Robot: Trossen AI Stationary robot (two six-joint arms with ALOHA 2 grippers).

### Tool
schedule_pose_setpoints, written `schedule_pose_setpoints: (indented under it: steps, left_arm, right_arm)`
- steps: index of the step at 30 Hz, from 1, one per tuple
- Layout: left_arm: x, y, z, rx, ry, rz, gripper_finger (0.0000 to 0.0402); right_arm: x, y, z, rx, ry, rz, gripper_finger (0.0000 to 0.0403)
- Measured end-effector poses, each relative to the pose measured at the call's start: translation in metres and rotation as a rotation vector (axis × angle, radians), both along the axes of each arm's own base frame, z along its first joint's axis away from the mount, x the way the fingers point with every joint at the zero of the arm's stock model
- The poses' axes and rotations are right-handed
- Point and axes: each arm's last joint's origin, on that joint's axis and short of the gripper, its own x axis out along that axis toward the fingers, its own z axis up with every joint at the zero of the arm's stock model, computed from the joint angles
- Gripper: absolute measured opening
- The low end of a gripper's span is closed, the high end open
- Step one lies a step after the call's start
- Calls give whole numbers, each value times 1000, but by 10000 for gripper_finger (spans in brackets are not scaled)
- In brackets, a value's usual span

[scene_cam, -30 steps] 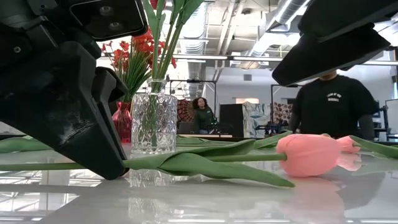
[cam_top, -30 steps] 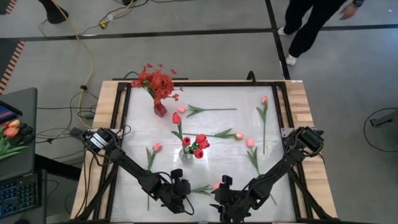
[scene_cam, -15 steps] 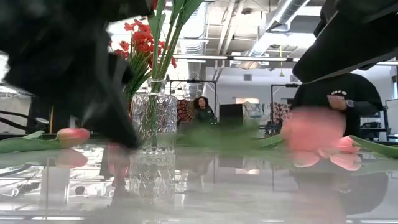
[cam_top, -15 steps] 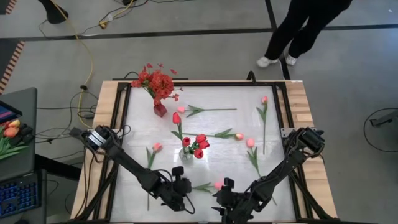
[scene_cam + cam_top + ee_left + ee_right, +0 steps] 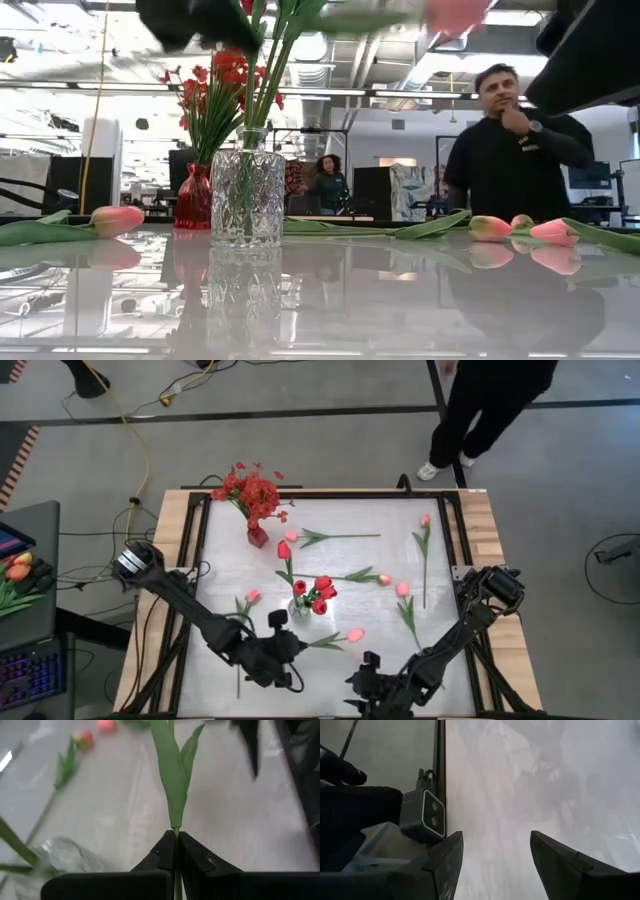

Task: Sort flowers into vase by color
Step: Put the pink flower into the purple vase

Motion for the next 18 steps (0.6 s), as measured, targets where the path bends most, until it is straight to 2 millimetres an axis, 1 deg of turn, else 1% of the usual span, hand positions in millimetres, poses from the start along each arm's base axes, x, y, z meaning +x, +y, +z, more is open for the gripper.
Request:
schedule_pose_setpoints:
  steps: [6, 9, 14, 18]
  left_arm:
    - [-9, 3, 36, 5, -137, -30, 0]
    - [-17, 2, 52, 25, -192, -41, 0]
    - [-29, 2, 67, 48, -241, -47, 0]
    - [-37, 0, 74, 72, -281, -26, 0]
  right_arm:
    - [1, -1, 0, -6, 0, 2, 258]
    - [1, -1, 0, -7, -1, 3, 258]
    - [1, -1, 0, -7, -1, 3, 258]
    - [1, -1, 0, -8, -1, 3, 258]
